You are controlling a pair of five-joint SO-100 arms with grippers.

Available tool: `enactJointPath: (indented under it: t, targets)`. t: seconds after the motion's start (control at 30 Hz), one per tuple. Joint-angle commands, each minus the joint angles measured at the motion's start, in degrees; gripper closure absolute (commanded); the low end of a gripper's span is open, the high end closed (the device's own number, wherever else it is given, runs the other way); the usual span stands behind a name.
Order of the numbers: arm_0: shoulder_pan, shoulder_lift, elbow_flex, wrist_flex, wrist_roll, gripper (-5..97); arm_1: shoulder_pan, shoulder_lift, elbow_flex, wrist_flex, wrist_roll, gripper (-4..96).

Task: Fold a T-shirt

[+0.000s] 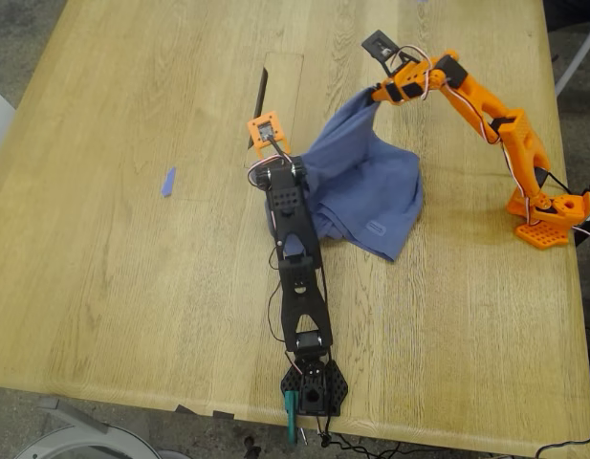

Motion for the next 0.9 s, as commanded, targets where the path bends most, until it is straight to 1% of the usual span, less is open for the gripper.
enactJointPath:
  t: [0.0, 0.13, 0.33, 0.43, 0.67, 0.87]
  targets:
    - [0.97, 19.25, 8.61, 1.76, -0.97, 92, -0.70, 6.94, -0.09, 5.98, 0.62, 91.2]
    - [4.22, 25.66, 17.14, 1.76, -1.49, 92, -2.11, 10.90, 2.72, 12.74, 0.79, 91.2]
    - [12.48, 32.96, 27.86, 1.67, -2.72, 92, -4.04, 22.41, 21.09, 12.83, 1.32, 91.2]
    - [16.26, 37.62, 36.83, 0.70, -3.08, 92, -5.27, 27.42, 30.59, 12.22, 1.49, 91.2]
    - [21.18, 54.93, 70.40, -13.36, -3.16, 92, -7.38, 41.22, 59.68, 0.62, 1.93, 91.2]
    - [24.70, 63.02, 85.52, -27.07, -3.25, 92, -10.72, 53.09, 80.60, -5.27, 2.46, 91.2]
